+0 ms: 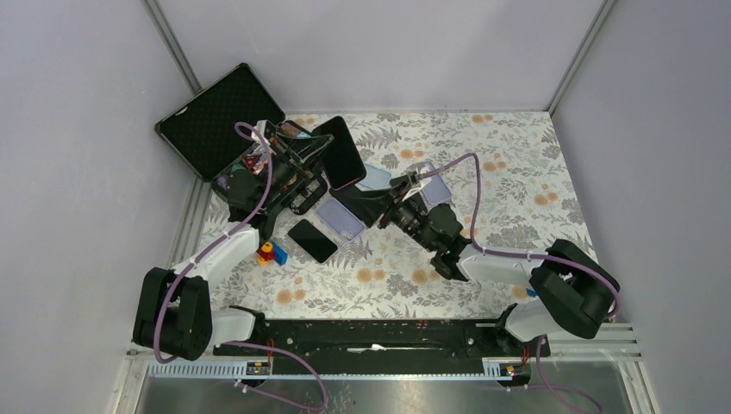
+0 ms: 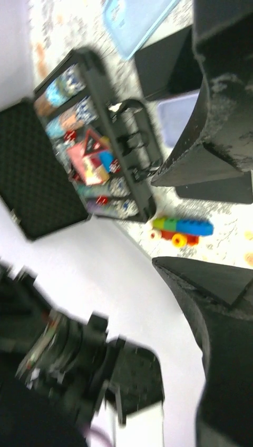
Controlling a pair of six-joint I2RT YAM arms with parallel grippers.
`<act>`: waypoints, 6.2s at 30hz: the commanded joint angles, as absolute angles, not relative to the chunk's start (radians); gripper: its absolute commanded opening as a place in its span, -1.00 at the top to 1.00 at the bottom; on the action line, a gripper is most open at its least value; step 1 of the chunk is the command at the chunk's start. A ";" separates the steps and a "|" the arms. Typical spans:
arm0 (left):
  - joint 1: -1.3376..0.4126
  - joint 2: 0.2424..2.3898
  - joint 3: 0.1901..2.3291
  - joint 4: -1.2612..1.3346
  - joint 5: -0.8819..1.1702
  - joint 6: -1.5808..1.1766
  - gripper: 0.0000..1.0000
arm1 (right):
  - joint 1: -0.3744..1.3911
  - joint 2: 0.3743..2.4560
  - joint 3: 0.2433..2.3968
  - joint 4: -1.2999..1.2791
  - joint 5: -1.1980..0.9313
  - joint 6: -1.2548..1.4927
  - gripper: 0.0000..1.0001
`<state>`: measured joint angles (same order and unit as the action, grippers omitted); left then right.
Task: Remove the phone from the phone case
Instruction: Remove the phone case from the phone.
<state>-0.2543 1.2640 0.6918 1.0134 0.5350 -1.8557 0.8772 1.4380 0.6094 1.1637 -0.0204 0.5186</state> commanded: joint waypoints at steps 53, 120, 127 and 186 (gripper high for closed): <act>-0.236 1.251 0.695 1.223 0.578 -1.980 1.00 | 0.641 1.416 0.777 1.387 -0.558 1.123 0.42; -0.235 1.299 0.673 1.327 0.583 -2.134 1.00 | 0.559 1.100 0.831 0.630 -0.576 0.661 -0.77; -0.235 1.281 0.671 1.277 0.576 -2.095 1.00 | 0.512 1.190 0.837 0.654 -0.636 0.848 -0.99; -0.235 1.276 0.667 1.274 0.574 -2.045 1.00 | 0.758 1.356 0.929 0.712 -0.200 0.921 0.39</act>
<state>-0.2192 1.3159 0.6437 1.1152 0.5278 -2.0163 0.7654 1.3220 0.9020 0.7380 -0.2798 0.8837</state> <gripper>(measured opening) 0.139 0.304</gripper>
